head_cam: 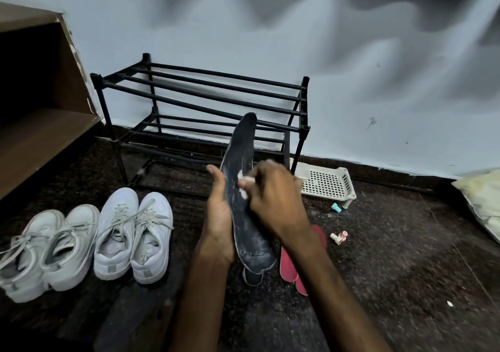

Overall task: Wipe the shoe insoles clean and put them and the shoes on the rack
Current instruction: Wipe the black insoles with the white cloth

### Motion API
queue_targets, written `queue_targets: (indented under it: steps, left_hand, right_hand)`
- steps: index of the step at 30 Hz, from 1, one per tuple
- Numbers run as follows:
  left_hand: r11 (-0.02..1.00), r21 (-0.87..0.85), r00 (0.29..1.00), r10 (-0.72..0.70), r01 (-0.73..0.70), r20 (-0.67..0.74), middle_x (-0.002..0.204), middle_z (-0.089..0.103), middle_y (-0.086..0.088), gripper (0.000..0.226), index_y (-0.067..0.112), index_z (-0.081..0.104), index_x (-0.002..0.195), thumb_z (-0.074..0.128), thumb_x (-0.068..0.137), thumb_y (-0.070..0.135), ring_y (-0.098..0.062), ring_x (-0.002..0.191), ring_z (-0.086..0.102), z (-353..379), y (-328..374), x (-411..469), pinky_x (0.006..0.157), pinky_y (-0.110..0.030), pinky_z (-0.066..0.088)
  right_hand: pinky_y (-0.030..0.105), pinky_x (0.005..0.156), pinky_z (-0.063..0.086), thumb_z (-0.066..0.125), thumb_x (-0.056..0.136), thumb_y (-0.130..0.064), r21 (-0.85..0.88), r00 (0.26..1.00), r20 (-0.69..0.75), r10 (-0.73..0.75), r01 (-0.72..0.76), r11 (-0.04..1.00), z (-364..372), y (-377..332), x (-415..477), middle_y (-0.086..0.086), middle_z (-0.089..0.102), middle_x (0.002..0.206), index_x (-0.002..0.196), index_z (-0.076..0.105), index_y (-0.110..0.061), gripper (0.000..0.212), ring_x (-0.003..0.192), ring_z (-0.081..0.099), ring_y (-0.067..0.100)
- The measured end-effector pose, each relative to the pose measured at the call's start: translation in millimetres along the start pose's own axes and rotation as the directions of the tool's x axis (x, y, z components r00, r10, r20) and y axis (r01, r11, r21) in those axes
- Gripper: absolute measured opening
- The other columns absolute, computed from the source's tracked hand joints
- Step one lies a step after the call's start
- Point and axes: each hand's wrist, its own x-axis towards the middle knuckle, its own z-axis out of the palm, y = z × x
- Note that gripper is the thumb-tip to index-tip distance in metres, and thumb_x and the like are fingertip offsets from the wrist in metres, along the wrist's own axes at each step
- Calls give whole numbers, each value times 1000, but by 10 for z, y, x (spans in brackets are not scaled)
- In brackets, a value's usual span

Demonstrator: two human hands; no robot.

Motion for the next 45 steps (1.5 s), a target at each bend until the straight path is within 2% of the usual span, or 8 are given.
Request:
queue_targets:
  steps: [6, 11, 16, 29, 32, 36, 42, 45]
  left_hand:
    - [992, -1, 987, 129, -130, -96, 140, 56, -11, 87, 15, 47, 142, 19, 88, 76, -28, 129, 52, -212, 71, 85, 96, -45, 51]
    - [999, -41, 999, -32, 33, 40, 117, 67, -16, 77, 8, 68, 117, 32, 90, 71, -28, 112, 63, 31, -75, -31, 96, -39, 52]
    - [1000, -7, 999, -16, 17, 52, 126, 64, -14, 77, 12, 60, 129, 29, 92, 72, -28, 120, 59, 23, -119, -12, 106, -45, 43]
    - [989, -136, 998, -48, 55, 51, 100, 73, -16, 92, 3, 78, 88, 26, 85, 79, -22, 92, 73, 45, -35, 10, 69, -29, 59]
    - [955, -191, 956, -182, 227, 229, 128, 53, -38, 102, -11, 58, 126, 41, 80, 79, -44, 115, 60, 64, 195, -47, 85, -45, 57]
    - [987, -115, 979, -92, 114, 184, 131, 55, -33, 97, -10, 46, 136, 25, 91, 73, -39, 120, 58, 110, 94, -78, 100, -48, 50]
    - [987, -158, 1000, 22, -23, -10, 83, 74, -10, 72, 4, 76, 76, 30, 100, 52, -18, 77, 74, 161, -21, -65, 59, -29, 59]
    - [985, -129, 993, -113, 118, 46, 102, 72, -20, 82, -3, 71, 108, 33, 92, 68, -28, 94, 72, 72, 120, -74, 73, -36, 60]
  right_hand:
    - [45, 92, 40, 68, 82, -38, 151, 979, 195, -64, 35, 988, 10, -1, -631, -19, 58, 86, 76, 55, -34, 15, 93, 56, 4]
    - [46, 88, 36, 67, 86, -32, -140, 984, -162, -79, 56, 989, 19, 36, 37, -5, 58, 99, 90, 61, -25, 11, 99, 54, 19]
    - [46, 92, 31, 64, 90, -39, -108, 984, -162, 79, -98, 989, -74, 116, 455, -6, 59, 104, 95, 64, -24, 16, 106, 54, 17]
    - [55, 105, 22, 67, 85, -32, 67, 976, -159, -151, 163, 984, -5, -150, -89, -18, 61, 96, 91, 68, -34, 7, 99, 53, 5]
    - [53, 108, 17, 65, 84, -31, 139, 981, -95, -171, 183, 973, 64, -156, -385, -18, 60, 90, 87, 67, -33, 4, 96, 52, -1]
    - [57, 102, 26, 67, 82, -27, 81, 973, -188, -135, 152, 985, 93, -84, -338, -18, 55, 86, 83, 60, -31, 8, 93, 52, 5]
    - [60, 103, 24, 64, 86, -31, 83, 968, -234, -88, 110, 990, 69, -225, 30, -15, 59, 92, 87, 62, -30, 3, 97, 55, 5]
    - [59, 104, 23, 62, 86, -25, 232, 982, -171, -86, 125, 965, 122, -238, -267, -15, 58, 90, 86, 62, -27, 3, 96, 54, 0]
